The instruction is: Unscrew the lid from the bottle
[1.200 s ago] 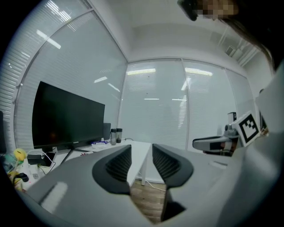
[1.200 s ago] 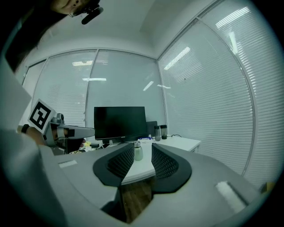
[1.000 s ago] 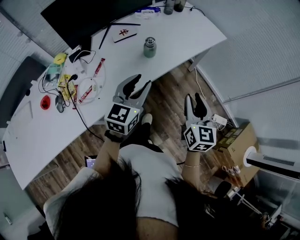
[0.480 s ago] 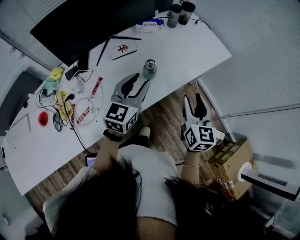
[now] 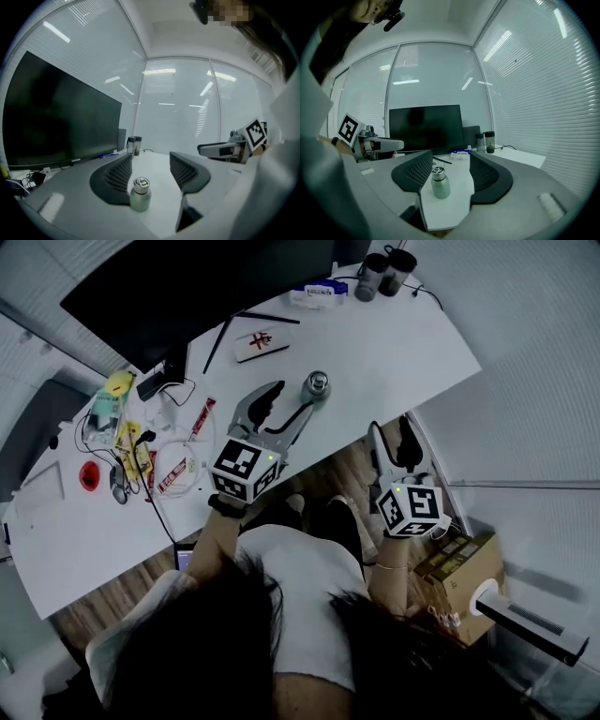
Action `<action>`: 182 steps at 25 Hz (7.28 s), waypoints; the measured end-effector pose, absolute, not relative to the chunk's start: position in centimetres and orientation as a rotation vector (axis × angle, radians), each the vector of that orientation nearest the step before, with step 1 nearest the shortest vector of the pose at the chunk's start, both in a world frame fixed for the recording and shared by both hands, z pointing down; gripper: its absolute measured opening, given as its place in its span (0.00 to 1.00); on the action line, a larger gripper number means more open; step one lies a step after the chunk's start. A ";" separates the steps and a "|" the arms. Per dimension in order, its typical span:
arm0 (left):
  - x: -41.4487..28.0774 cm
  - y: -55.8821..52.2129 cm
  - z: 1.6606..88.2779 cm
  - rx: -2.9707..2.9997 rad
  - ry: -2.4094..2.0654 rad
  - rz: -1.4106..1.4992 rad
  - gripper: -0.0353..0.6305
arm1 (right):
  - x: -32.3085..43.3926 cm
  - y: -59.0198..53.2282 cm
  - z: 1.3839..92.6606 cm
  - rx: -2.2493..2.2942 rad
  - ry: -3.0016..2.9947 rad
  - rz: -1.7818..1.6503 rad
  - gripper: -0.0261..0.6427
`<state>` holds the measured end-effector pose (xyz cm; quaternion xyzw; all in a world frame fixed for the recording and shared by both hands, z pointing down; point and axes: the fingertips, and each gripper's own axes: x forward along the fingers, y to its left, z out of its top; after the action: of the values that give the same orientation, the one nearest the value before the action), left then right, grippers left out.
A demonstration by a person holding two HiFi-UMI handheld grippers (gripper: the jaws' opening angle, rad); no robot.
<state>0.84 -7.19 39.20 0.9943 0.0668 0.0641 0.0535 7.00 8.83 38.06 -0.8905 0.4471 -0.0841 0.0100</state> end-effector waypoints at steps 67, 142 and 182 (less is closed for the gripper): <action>7.2 -6.2 52.9 2.820 -0.583 0.416 0.56 | 12.2 -7.7 47.1 -1.618 2.711 -0.627 0.41; 9.1 -7.0 60.1 2.896 0.175 0.801 0.58 | 8.8 -7.9 51.7 -1.105 3.093 -0.681 0.41; 8.5 -6.7 60.0 2.880 0.587 0.940 0.58 | 7.2 -7.3 52.6 -0.203 3.542 -0.407 0.39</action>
<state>8.51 -6.70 59.99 0.9329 0.1901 0.3045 0.0278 7.21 -7.26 52.59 -0.0554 0.9691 -0.1115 -0.2131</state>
